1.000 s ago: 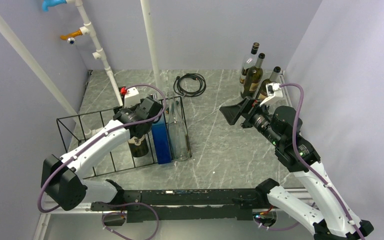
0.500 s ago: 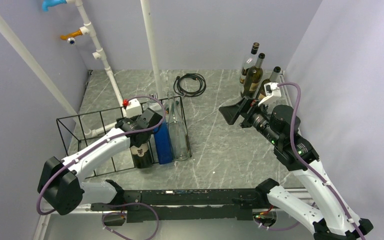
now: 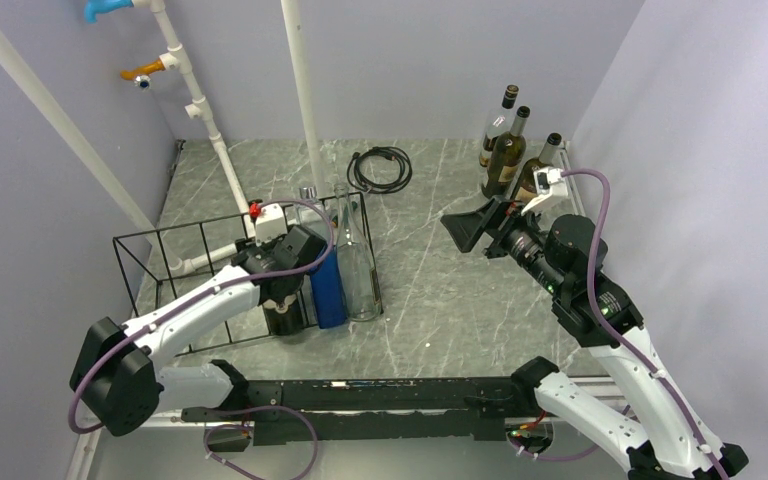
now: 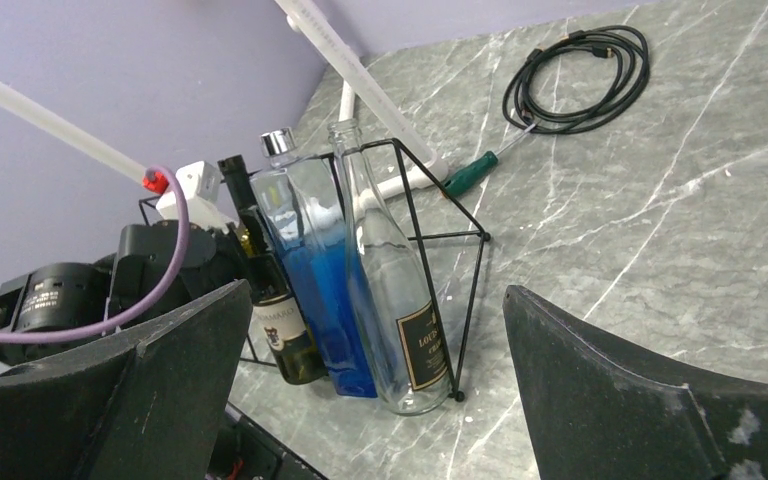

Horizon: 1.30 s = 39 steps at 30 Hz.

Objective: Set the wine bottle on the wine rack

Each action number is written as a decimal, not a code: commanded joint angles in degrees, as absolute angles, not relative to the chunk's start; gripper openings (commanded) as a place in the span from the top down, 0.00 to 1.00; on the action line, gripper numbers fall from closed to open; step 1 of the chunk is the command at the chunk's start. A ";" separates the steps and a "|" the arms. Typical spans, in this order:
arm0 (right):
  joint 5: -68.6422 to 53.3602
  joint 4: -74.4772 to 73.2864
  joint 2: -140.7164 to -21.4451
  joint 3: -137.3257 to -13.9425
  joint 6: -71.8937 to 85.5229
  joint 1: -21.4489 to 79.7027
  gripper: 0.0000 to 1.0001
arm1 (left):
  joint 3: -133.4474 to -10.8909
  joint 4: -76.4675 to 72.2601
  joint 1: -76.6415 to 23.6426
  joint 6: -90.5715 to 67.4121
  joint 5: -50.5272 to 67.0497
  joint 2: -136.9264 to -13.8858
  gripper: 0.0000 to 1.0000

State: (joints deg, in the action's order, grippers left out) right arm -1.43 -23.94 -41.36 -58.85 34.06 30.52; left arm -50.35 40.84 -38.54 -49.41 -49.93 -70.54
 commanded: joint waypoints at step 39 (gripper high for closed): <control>-0.44 -21.37 -47.15 -58.63 32.88 30.49 0.00 | -59.92 10.54 -42.02 -25.05 -43.42 -46.31 0.00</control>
